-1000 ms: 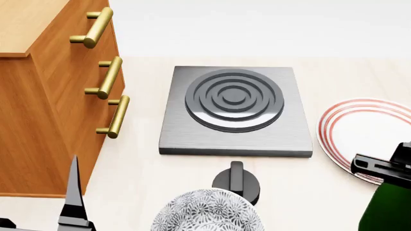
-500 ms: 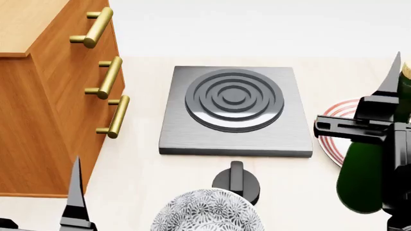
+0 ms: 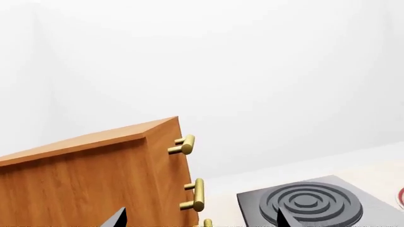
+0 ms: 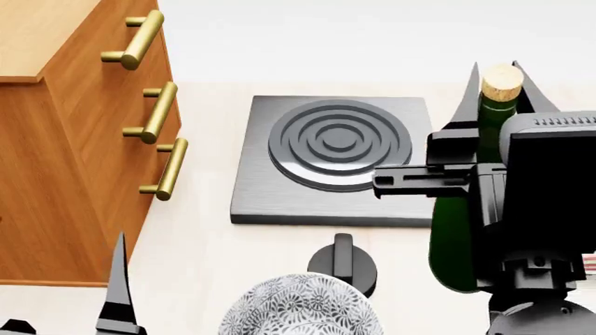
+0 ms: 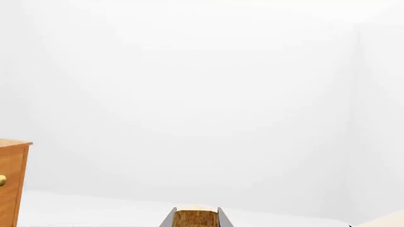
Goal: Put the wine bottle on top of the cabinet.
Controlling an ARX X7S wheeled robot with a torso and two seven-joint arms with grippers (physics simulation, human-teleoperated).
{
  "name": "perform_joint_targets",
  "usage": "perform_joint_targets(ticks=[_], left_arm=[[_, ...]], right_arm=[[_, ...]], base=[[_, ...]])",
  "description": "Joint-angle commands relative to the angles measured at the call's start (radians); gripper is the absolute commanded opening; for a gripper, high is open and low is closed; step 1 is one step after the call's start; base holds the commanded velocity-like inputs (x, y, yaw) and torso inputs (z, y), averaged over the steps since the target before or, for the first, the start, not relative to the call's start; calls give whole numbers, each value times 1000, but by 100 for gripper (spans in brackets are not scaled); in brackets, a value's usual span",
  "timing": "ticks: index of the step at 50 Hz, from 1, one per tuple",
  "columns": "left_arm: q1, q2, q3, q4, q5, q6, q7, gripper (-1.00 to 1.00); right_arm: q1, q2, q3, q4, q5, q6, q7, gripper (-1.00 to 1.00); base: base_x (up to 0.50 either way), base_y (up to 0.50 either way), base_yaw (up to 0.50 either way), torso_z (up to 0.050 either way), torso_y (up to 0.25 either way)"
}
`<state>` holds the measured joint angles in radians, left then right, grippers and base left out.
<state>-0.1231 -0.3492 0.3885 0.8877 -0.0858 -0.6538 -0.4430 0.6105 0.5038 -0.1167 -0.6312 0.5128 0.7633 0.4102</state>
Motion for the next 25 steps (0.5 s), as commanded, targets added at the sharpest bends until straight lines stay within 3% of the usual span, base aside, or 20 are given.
perform_joint_targets(ticks=[1, 25], left_arm=[[12, 23, -28, -15, -46, 67, 48, 100], [0, 9, 10, 7, -91, 38, 88, 100]], right_arm=[[29, -37, -3, -24, -15, 24, -27, -100], [30, -137, 51, -28, 156, 49, -46, -100]], base=[[0, 0, 0, 0, 0], [0, 0, 0, 0, 1]])
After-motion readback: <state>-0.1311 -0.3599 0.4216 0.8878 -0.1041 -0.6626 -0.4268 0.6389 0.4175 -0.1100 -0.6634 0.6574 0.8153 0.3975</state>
